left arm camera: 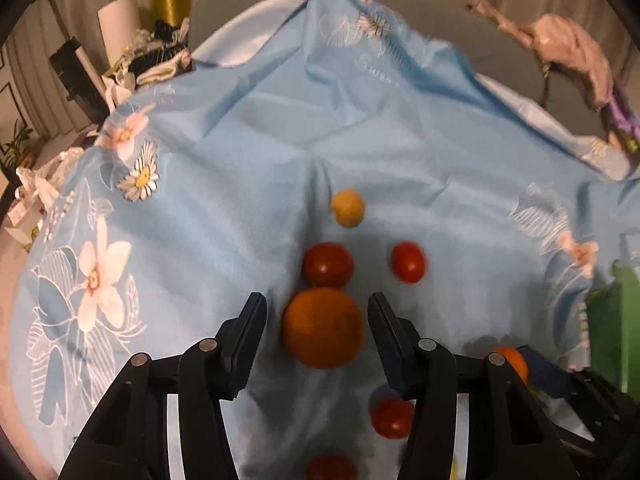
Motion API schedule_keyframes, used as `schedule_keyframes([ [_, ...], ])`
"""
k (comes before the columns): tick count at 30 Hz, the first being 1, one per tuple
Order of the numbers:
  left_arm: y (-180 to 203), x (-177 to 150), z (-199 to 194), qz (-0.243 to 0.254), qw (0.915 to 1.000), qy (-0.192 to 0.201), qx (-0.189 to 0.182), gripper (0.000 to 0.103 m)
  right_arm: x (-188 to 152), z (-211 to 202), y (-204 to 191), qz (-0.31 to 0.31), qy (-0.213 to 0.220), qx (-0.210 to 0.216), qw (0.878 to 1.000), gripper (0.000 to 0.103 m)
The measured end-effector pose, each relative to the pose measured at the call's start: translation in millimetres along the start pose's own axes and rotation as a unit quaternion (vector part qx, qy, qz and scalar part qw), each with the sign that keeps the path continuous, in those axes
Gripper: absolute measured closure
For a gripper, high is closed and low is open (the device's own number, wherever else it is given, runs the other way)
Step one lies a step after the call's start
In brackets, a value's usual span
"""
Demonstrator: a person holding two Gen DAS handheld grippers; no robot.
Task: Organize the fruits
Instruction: 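Close left tool on large orange while right tool closes on second orange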
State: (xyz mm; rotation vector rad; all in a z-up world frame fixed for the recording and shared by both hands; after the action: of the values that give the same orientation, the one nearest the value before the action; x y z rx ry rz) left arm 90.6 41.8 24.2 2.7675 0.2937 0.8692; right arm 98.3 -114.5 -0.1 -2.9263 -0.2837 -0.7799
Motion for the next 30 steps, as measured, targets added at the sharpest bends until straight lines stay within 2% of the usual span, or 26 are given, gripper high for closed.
schedule_keyframes([
  [4, 4.5, 4.5, -17.8, -0.013, 0.9968, 0.023, -0.075, 0.049, -0.3, -2.9, 9.3, 0.025, -0.001, 0.010, 1.000, 0.063],
  [7, 6.7, 3.6, -16.3, -0.019, 0.9955, 0.009, -0.092, 0.049, -1.1, -5.9, 12.6, 0.029, 0.001, 0.012, 0.999, 0.063],
  [11, 6.4, 0.4, -7.2, -0.020, 0.9982, -0.012, -0.055, 0.049, -0.8, -5.0, 16.8, 0.038, -0.005, 0.014, 0.999, 0.062],
  [14, 1.7, -1.4, -1.7, -0.045, 0.9966, -0.034, -0.059, 0.050, -0.1, -3.3, 17.1, 0.040, -0.009, 0.013, 0.999, 0.062],
  [18, -1.6, -0.7, -0.3, -0.059, 0.9967, -0.026, -0.050, 0.057, -0.6, -3.9, 17.3, 0.040, -0.009, 0.013, 0.999, 0.062],
  [21, -2.6, -2.7, 2.1, -0.061, 0.9971, -0.030, -0.035, 0.057, -0.5, -3.5, 16.0, 0.036, -0.009, 0.015, 0.999, 0.061],
  [25, 0.9, -2.8, 6.3, -0.054, 0.9981, -0.028, -0.012, 0.057, 0.1, -1.6, 15.3, 0.035, -0.011, 0.014, 0.999, 0.065],
  [30, 4.5, -3.9, 13.4, -0.045, 0.9985, -0.030, 0.012, 0.057, -0.4, -2.1, 10.0, 0.021, -0.010, 0.004, 1.000, 0.063],
])
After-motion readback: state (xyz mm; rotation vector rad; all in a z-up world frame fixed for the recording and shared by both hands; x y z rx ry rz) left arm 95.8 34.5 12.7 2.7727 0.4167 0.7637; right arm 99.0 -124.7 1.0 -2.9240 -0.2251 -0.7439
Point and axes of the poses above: each gripper's, at about its wrist camera, not at the fingertips, and z roughly the way its jaws point, y to its right, x to its top, the point moved 2 cm from there along z, roughly the way its jaws point, and after that the axes turned 12 degrees about -x, right-handed, at the moved point
